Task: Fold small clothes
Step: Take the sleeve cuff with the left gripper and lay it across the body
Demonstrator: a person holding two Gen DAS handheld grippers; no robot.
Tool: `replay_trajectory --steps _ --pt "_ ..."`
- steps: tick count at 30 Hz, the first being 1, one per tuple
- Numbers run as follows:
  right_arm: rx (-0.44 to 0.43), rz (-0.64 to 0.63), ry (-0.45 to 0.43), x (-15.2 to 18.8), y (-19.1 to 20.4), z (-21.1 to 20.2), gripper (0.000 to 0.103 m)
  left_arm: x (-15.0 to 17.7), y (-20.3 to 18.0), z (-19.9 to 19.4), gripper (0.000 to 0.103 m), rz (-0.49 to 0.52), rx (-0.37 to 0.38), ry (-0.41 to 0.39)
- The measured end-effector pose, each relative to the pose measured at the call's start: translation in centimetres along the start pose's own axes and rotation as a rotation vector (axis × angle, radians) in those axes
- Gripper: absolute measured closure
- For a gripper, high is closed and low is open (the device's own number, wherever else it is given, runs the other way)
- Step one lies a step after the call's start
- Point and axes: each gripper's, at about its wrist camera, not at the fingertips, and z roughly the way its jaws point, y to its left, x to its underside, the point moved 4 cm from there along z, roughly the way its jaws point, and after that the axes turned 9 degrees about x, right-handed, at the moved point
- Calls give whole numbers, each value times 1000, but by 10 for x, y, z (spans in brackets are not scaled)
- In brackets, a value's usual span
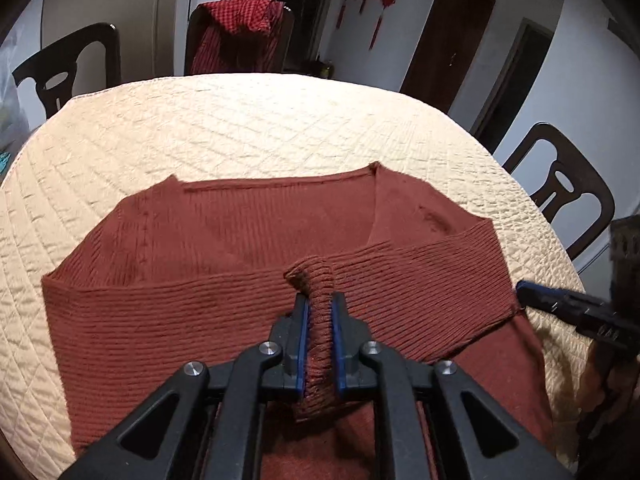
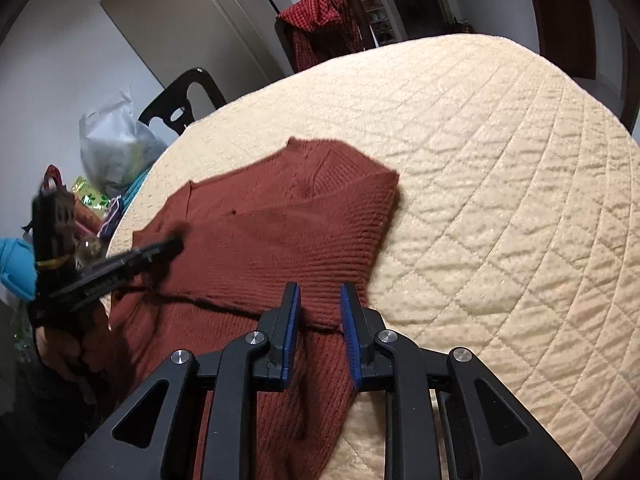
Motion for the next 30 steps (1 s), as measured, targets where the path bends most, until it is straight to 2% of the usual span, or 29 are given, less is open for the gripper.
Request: replay_trajectory --steps 2,6,10,13,16,18,21,24,27,30 --pt "13 -9 -29 -5 0 -8 82 -2 2 -10 87 -8 6 -23" --pt "45 -27 -57 -20 -1 -14 82 -11 1 -27 86 26 -53 -80" --pt "75 -56 -64 -36 2 -2 84 -19 1 -30 85 32 -88 -104" --pt "96 -71 -33 -40 1 16 85 -17 -1 -19 85 34 -66 -74" --pt "138 -84 9 -40 -4 37 86 -7 -2 7 85 56 -43 19" --pt "137 -82 4 -41 -7 37 88 -5 -2 9 85 77 -59 5" --pt "142 -93 -10 -36 -5 21 88 -4 -4 -2 85 63 -43 2" --pt "124 -150 -21 -18 6 3 88 7 -12 -16 85 92 -28 -16" --pt "136 -194 26 4 10 8 88 20 -11 -9 85 91 -28 16" --pt "146 -185 17 7 8 8 88 23 -16 -14 85 97 -36 -4"
